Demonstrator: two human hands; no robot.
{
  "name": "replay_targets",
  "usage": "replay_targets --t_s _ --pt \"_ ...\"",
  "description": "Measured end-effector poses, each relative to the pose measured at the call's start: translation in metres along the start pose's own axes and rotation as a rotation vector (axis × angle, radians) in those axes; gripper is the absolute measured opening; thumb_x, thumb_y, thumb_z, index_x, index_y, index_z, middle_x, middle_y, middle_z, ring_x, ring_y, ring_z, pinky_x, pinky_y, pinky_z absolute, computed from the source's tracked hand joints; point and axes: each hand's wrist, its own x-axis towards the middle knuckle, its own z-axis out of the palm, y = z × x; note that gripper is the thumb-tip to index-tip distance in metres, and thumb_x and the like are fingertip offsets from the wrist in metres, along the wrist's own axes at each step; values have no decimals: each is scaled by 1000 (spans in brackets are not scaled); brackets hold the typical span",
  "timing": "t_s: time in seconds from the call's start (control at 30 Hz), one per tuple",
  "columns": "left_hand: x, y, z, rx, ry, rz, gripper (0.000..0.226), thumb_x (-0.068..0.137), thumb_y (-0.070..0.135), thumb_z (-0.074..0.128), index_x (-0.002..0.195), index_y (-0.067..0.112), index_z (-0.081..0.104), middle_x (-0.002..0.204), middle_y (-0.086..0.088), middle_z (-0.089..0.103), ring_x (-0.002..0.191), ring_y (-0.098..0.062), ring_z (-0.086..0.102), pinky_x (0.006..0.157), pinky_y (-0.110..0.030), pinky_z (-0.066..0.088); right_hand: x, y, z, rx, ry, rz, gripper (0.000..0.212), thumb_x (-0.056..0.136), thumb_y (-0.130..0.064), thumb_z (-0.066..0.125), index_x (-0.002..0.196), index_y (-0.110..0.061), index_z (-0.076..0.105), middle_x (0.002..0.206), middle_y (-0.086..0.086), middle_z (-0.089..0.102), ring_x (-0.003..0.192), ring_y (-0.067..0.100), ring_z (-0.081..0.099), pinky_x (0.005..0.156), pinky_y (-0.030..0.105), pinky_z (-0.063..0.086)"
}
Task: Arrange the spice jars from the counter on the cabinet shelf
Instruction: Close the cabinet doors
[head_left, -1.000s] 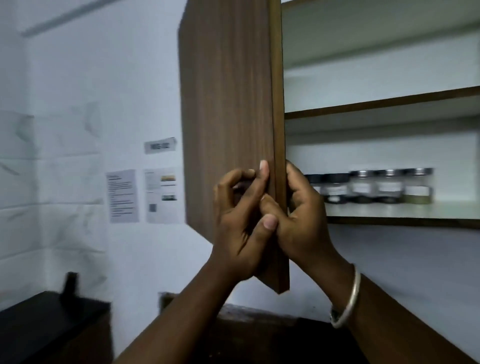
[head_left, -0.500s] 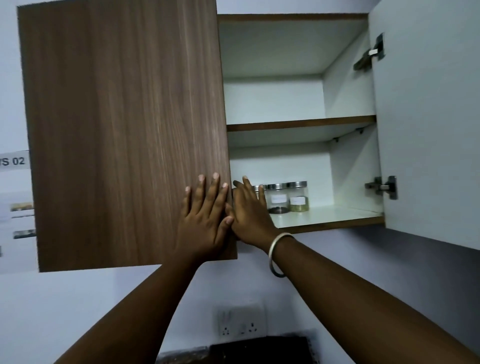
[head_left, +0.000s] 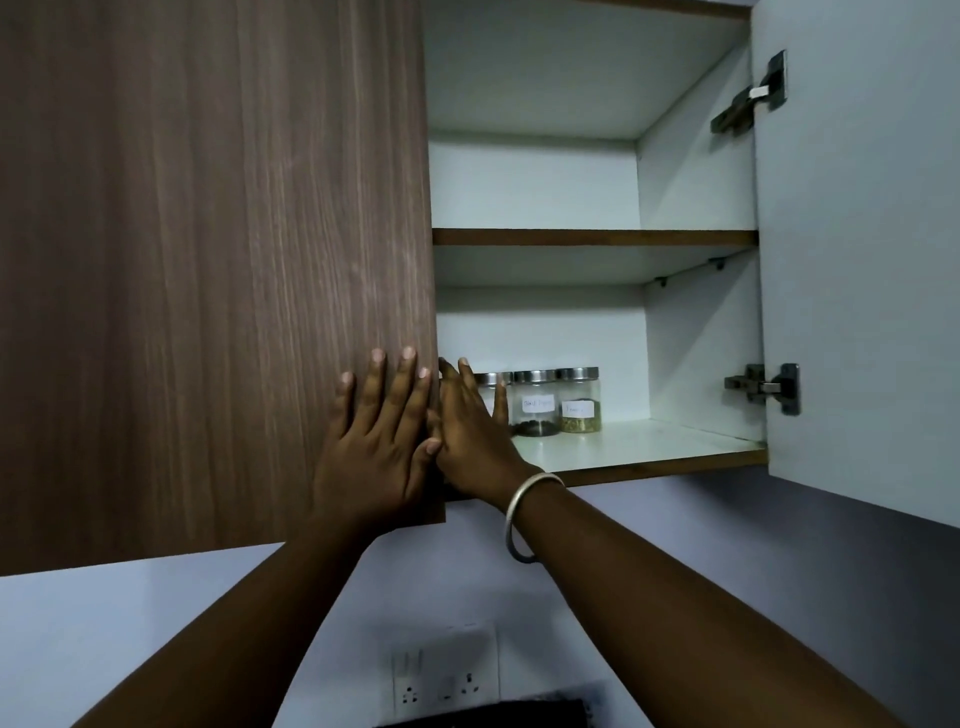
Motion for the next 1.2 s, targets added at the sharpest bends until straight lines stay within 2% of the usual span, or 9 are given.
replay_targets --t_s 0.17,0.27,0.4,0.53,0.67,0.87,0.93,1.07,1.2 --pt "2 3 -13 -34 -14 4 65 109 44 22 161 6 28 170 -16 23 158 -39 18 125 -60 17 -3 -4 -7 -24 -74 48 61 107 -36 30 161 -20 6 171 -5 -6 157 19 -16 119 63 -15" --pt "8 13 -29 -175 -94 -66 70 108 52 14 161 9 30 170 -13 22 159 -36 16 125 -61 16 -11 -12 -37 -174 -167 83 64 105 -44 36 160 -20 13 171 -2 -12 156 24 -17 118 68 -9" --pt "18 41 -42 -476 -56 -107 69 107 58 7 164 21 19 173 2 15 161 -24 11 126 -53 14 -46 -17 -99 -267 -52 35 75 102 -59 33 161 -15 17 172 3 -3 158 26 -7 121 65 -5" --pt "56 129 -80 -885 139 -17 68 109 55 3 164 20 24 173 11 15 161 -21 10 129 -42 6 -102 -21 -173 -228 83 30 67 106 -52 29 161 -14 19 172 4 1 158 23 -6 123 58 -7" --pt "98 220 -128 -1256 203 38 82 106 62 6 159 4 31 169 -7 29 159 -28 20 125 -62 18 -166 -13 -259 -342 187 142 67 107 -50 28 161 -12 18 172 3 2 158 19 -7 125 53 -7" --pt "137 351 -192 -1625 322 259 74 107 60 15 160 9 28 168 -13 29 158 -33 23 121 -69 23 -261 -5 -367 -695 289 255 71 105 -53 30 160 -10 22 171 5 6 158 18 -6 126 50 -2" --pt "148 387 -210 -1683 345 305 80 107 61 13 158 2 32 169 -14 30 158 -32 23 121 -68 23 -285 -3 -392 -761 332 283 77 100 -60 23 160 -11 22 171 3 6 158 16 -7 126 49 -1" --pt "165 442 -247 -1807 254 330 92 101 71 5 160 6 31 170 -5 27 160 -23 17 124 -61 21 -320 13 -422 -642 449 416 81 94 -65 15 162 -21 16 171 -7 0 156 9 -12 127 49 -1" --pt "175 481 -271 -1879 125 295 93 96 75 -1 162 17 29 171 1 24 161 -14 12 128 -53 14 -333 42 -439 -314 633 510 81 89 -72 20 161 -33 19 171 -9 -3 155 1 -7 128 49 7"
